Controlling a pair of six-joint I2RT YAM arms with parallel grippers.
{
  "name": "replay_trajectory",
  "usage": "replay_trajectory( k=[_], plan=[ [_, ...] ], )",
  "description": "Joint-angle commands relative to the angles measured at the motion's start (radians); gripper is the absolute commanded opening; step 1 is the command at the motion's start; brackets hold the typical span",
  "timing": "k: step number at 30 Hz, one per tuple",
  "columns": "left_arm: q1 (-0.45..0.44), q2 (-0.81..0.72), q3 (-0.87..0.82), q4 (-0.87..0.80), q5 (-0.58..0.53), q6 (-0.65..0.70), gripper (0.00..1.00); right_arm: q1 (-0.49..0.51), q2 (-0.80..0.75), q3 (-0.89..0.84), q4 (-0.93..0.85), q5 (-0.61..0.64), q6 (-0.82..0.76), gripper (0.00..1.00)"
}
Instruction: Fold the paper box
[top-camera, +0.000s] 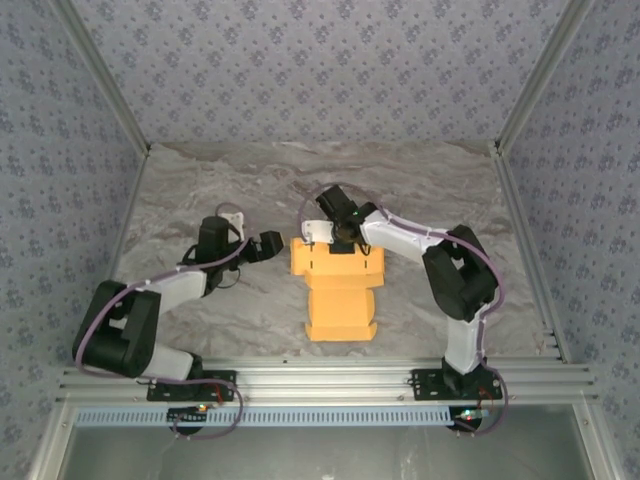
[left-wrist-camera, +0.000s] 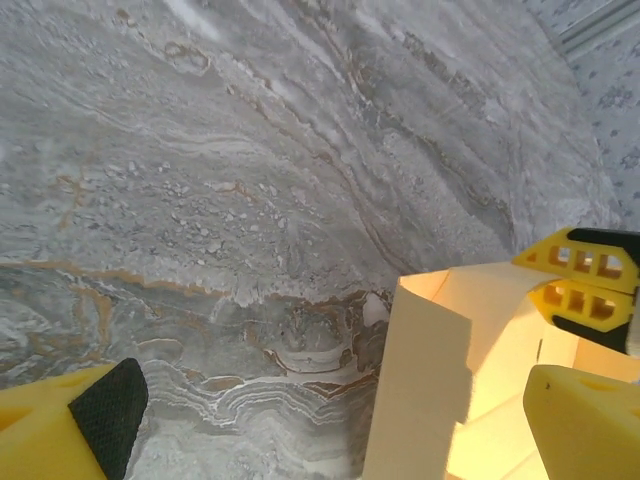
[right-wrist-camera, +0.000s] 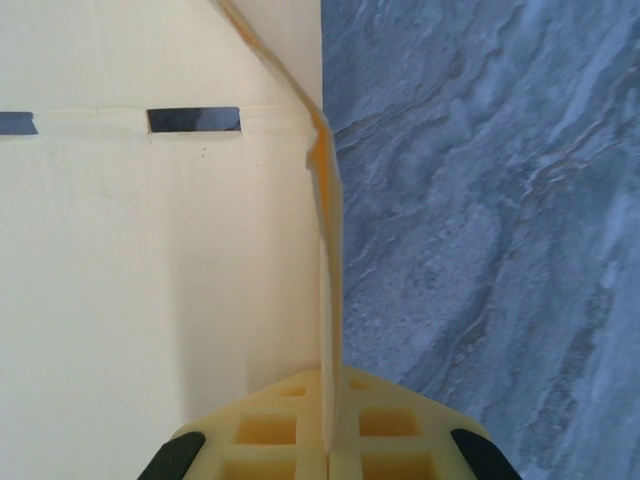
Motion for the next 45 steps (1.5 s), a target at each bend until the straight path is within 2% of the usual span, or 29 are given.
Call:
replay_trajectory(
  k=[1, 7, 9, 12, 14, 17, 19, 23, 25, 28, 30, 34, 36, 38, 40, 42, 45],
  plan=[
    [0.019, -0.081, -0.063, 0.118, -0.013, 0.01, 0.99, 0.006, -0.077, -0.092, 0.245, 0.06, -0.104, 0.0],
    [0.019, -0.154, -0.114, 0.114, -0.025, 0.128, 0.99, 0.026, -0.156, -0.295, 0.58, 0.129, -0.123, 0.0],
    [0.006, -0.16, -0.13, 0.1, -0.065, 0.19, 0.99, 0.038, -0.172, -0.359, 0.698, 0.133, -0.133, 0.0],
    [-0.031, -0.168, -0.103, -0.015, -0.135, 0.305, 0.99, 0.059, -0.182, -0.413, 0.794, 0.144, -0.174, 0.0],
    [-0.031, -0.186, -0.122, 0.019, -0.103, 0.318, 0.99, 0.069, -0.188, -0.451, 0.857, 0.142, -0.208, 0.0],
    [-0.037, -0.229, -0.209, 0.175, -0.061, 0.328, 0.99, 0.074, -0.202, -0.492, 0.911, 0.125, -0.228, 0.0],
    [-0.063, -0.246, -0.247, 0.21, -0.036, 0.409, 0.98, 0.077, -0.223, -0.518, 0.932, 0.11, -0.226, 0.0],
    [-0.074, -0.301, -0.329, 0.313, -0.012, 0.431, 0.96, 0.076, -0.285, -0.558, 0.907, 0.078, -0.23, 0.0],
    [-0.076, -0.33, -0.333, 0.305, -0.006, 0.443, 0.96, 0.075, -0.327, -0.598, 0.918, 0.061, -0.23, 0.0],
    [-0.083, -0.333, -0.29, 0.249, 0.042, 0.475, 0.95, 0.075, -0.37, -0.675, 1.053, 0.048, -0.222, 0.01],
    [-0.095, -0.312, -0.258, 0.234, 0.069, 0.477, 0.93, 0.083, -0.364, -0.707, 1.123, 0.056, -0.255, 0.01],
    [-0.122, -0.237, -0.235, 0.317, 0.081, 0.475, 0.93, 0.111, -0.302, -0.736, 1.216, 0.121, -0.351, 0.0],
    [-0.123, -0.182, -0.193, 0.298, 0.146, 0.5, 0.86, 0.125, -0.28, -0.746, 1.254, 0.135, -0.379, 0.0],
    [-0.124, -0.12, -0.135, 0.233, 0.24, 0.525, 0.75, 0.138, -0.271, -0.748, 1.257, 0.146, -0.391, 0.0],
    [-0.126, -0.066, -0.114, 0.241, 0.3, 0.526, 0.68, 0.146, -0.278, -0.747, 1.239, 0.15, -0.393, 0.0],
    [-0.132, -0.033, -0.114, 0.268, 0.311, 0.527, 0.63, 0.155, -0.292, -0.75, 1.23, 0.156, -0.387, 0.0],
    [-0.135, -0.038, -0.118, 0.28, 0.331, 0.528, 0.49, 0.155, -0.32, -0.753, 1.2, 0.165, -0.342, 0.0]
  ],
)
